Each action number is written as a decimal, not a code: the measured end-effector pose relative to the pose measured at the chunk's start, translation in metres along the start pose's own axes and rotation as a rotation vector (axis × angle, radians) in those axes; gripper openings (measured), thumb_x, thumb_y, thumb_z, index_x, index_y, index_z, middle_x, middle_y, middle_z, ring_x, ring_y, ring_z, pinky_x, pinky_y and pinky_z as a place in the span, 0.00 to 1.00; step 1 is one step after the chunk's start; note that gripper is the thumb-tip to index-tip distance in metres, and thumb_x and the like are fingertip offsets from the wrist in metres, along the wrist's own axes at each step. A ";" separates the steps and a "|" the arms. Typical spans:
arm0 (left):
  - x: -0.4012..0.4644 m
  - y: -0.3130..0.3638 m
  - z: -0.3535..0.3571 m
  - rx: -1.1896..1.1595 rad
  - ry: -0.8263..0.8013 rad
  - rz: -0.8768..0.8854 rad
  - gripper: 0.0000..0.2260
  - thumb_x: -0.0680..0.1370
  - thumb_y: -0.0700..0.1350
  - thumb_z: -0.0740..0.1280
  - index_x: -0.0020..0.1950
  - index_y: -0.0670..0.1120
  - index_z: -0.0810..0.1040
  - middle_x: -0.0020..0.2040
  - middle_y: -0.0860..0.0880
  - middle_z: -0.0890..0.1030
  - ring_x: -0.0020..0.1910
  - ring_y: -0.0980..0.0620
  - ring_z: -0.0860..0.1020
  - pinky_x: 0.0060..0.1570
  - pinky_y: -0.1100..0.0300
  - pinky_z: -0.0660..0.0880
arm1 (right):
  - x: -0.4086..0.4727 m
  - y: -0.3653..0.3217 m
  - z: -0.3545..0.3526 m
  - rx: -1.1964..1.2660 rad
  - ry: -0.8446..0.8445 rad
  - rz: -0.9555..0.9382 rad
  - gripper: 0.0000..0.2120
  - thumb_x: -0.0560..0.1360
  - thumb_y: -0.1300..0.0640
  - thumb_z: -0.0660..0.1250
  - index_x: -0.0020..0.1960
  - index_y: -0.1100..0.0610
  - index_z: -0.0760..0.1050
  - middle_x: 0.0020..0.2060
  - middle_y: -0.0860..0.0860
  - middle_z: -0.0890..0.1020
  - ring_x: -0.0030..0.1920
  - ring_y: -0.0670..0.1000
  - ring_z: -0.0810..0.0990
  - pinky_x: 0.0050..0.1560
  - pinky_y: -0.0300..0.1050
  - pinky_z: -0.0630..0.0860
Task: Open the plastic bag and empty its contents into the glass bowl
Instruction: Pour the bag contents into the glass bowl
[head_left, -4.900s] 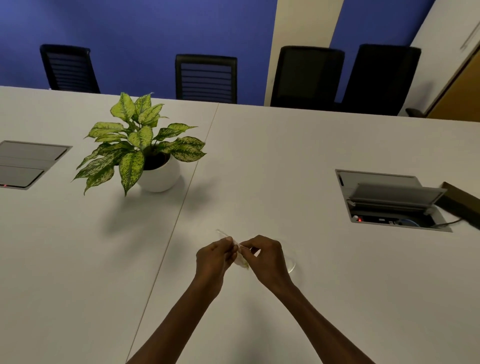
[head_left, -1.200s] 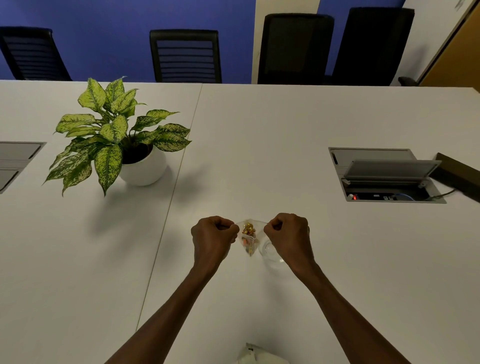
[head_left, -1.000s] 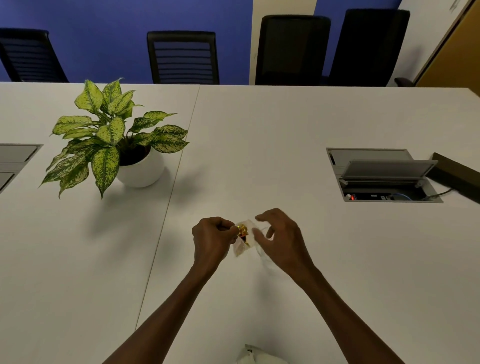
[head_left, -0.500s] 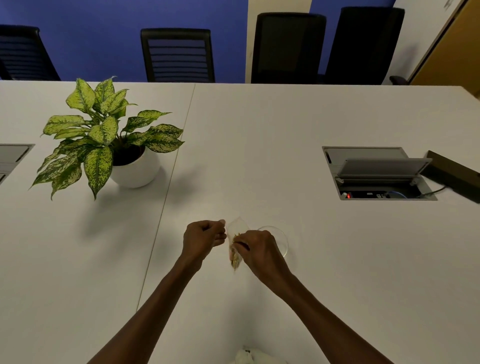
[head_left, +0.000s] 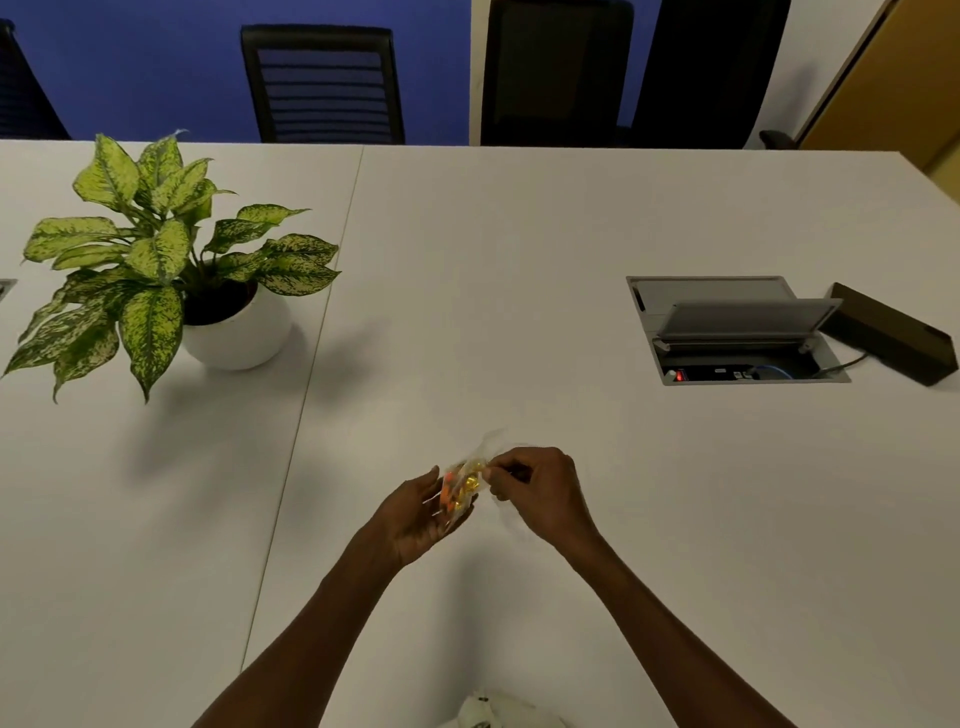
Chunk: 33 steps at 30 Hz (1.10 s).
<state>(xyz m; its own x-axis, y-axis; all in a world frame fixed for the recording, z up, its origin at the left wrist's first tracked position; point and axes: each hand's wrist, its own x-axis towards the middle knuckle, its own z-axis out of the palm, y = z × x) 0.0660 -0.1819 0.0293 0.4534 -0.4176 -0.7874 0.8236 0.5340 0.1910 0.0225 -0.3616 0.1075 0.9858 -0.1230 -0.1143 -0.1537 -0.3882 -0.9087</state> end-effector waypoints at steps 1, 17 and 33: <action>0.002 0.001 0.002 0.046 0.034 0.027 0.16 0.80 0.44 0.64 0.64 0.35 0.74 0.58 0.37 0.78 0.49 0.40 0.81 0.38 0.49 0.83 | 0.001 0.006 -0.003 0.039 0.006 0.045 0.03 0.71 0.62 0.72 0.39 0.59 0.84 0.33 0.55 0.86 0.34 0.52 0.85 0.42 0.50 0.84; 0.014 -0.023 0.020 0.283 0.283 0.245 0.06 0.77 0.36 0.69 0.44 0.34 0.81 0.43 0.38 0.84 0.38 0.40 0.84 0.27 0.57 0.80 | 0.021 0.095 -0.011 0.169 0.083 0.510 0.06 0.75 0.60 0.69 0.44 0.61 0.82 0.37 0.56 0.85 0.36 0.55 0.86 0.51 0.54 0.81; 0.009 -0.028 0.049 0.318 0.336 0.345 0.08 0.76 0.31 0.66 0.52 0.28 0.78 0.51 0.32 0.80 0.45 0.34 0.80 0.40 0.52 0.84 | 0.030 0.122 -0.010 0.194 0.096 0.594 0.06 0.74 0.67 0.66 0.43 0.66 0.81 0.37 0.62 0.84 0.33 0.56 0.84 0.49 0.53 0.84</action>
<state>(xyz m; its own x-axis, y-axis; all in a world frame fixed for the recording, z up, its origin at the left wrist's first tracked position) 0.0637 -0.2363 0.0457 0.6239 0.0256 -0.7811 0.7327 0.3286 0.5960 0.0324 -0.4214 -0.0027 0.7238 -0.3518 -0.5936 -0.6493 -0.0562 -0.7584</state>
